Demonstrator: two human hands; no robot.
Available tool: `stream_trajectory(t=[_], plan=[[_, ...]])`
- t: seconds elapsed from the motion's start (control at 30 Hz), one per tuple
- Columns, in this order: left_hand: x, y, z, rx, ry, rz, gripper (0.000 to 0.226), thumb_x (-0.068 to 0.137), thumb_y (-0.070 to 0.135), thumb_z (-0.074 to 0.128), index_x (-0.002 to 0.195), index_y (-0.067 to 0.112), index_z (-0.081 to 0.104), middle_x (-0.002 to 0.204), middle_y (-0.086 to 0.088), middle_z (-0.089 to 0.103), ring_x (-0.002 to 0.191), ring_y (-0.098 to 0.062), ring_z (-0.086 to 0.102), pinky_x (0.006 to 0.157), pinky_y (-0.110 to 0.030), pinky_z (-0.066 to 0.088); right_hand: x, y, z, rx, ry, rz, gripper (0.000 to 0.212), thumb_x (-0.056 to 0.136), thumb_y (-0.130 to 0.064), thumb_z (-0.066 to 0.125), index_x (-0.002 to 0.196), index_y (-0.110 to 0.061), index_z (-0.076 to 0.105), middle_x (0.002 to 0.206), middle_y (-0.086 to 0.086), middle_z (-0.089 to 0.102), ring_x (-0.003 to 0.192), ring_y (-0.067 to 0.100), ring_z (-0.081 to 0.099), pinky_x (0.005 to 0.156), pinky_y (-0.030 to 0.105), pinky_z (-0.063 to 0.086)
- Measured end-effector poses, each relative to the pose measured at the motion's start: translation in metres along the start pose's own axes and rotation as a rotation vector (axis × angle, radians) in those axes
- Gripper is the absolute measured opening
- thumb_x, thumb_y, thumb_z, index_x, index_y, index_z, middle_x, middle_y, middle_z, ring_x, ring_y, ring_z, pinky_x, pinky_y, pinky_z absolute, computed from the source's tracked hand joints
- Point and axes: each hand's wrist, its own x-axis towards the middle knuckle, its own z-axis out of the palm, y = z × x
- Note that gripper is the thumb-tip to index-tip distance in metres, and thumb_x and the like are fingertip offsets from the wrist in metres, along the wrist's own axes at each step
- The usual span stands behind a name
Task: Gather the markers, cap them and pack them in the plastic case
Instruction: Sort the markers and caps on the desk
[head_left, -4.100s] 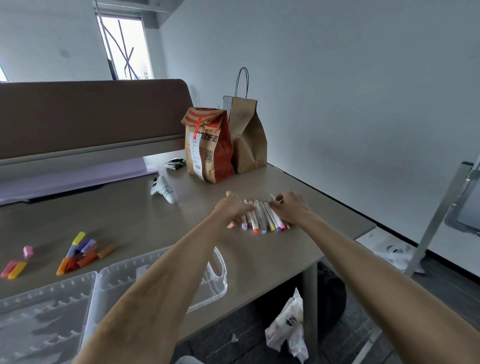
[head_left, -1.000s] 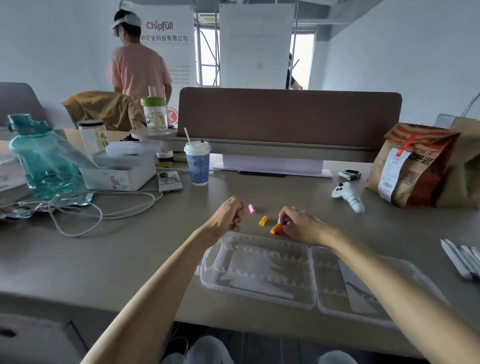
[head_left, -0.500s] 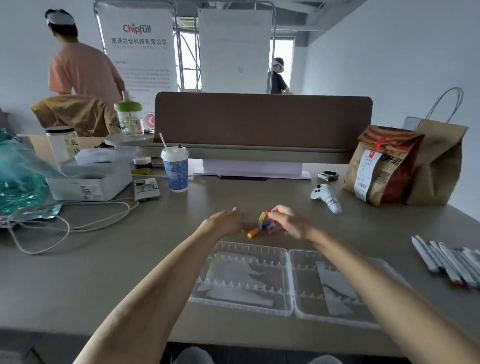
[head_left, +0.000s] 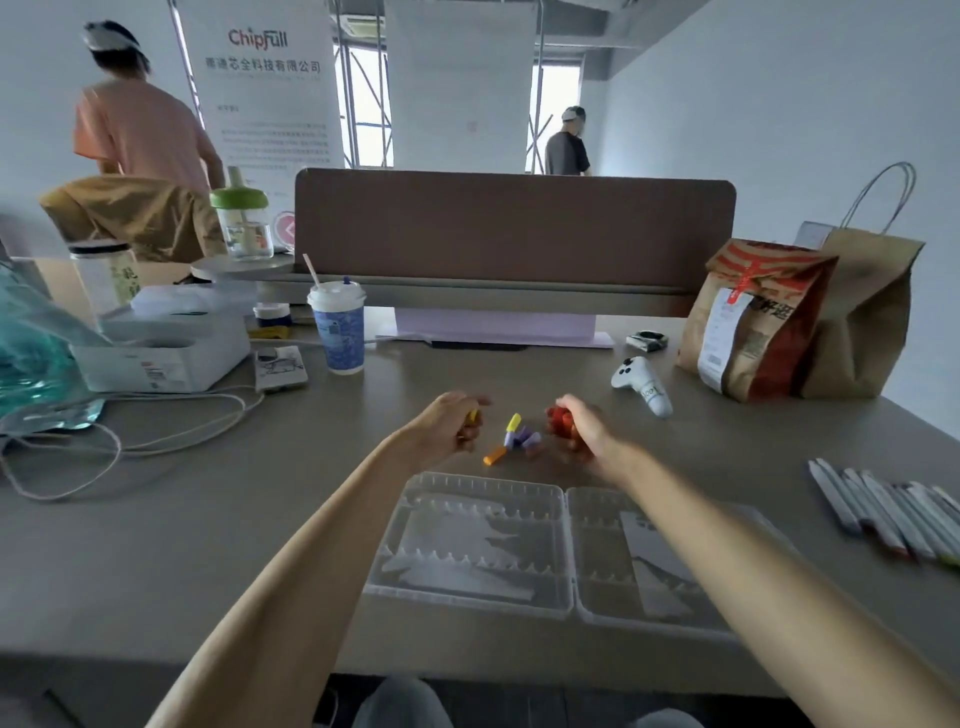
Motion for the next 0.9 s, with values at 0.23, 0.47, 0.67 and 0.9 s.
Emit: stream_trajectory(t=[0.23,0.47,0.67,0.9], plan=[[0.005,-0.011,0.006,1.086,0.067,0.072,0.049,0.081,0.059,0.053,0.089,0.010,0.055,0.098,-0.014,0.066,0.088,-0.031,0.061,0.065,-0.030,0.042,0.001,-0.002,0.004,-0.418,0.023,-0.177,0.030,0.097,-0.011,0.041,0.072,-0.014,0.056,0.058,-0.002,0.055,0.050,0.012,0.051,0.046,0.022,0.035],[0.006,0.003,0.015,1.245,-0.088,0.016,0.038,0.095,0.044,0.048,0.088,0.009,0.061,0.096,-0.014,0.067,0.074,-0.026,0.062,0.068,-0.029,0.045,-0.001,0.003,-0.010,-1.098,-0.168,-0.513,0.023,0.079,-0.043,0.078,0.081,-0.027,0.061,0.079,-0.012,0.065,0.070,0.005,0.057,0.064,0.021,0.040],[0.008,-0.007,0.002,0.940,-0.049,0.007,0.020,0.099,0.010,0.039,0.098,0.008,0.058,0.096,-0.014,0.059,0.076,-0.023,0.059,0.062,-0.031,0.045,-0.021,-0.008,-0.008,-1.300,-0.241,-0.585,0.013,0.096,-0.035,0.060,0.083,-0.035,0.061,0.096,-0.002,0.068,0.090,0.019,0.062,0.070,0.019,0.033],[-0.007,-0.010,-0.010,0.355,0.001,0.060,0.023,0.101,0.022,0.043,0.098,0.013,0.064,0.071,0.003,0.043,0.053,-0.008,0.032,0.041,-0.019,0.021,-0.016,-0.007,0.001,-0.672,-0.178,-0.398,0.044,0.104,-0.028,0.038,0.061,-0.024,0.049,0.057,-0.014,0.055,0.052,0.007,0.046,0.054,0.025,0.032]])
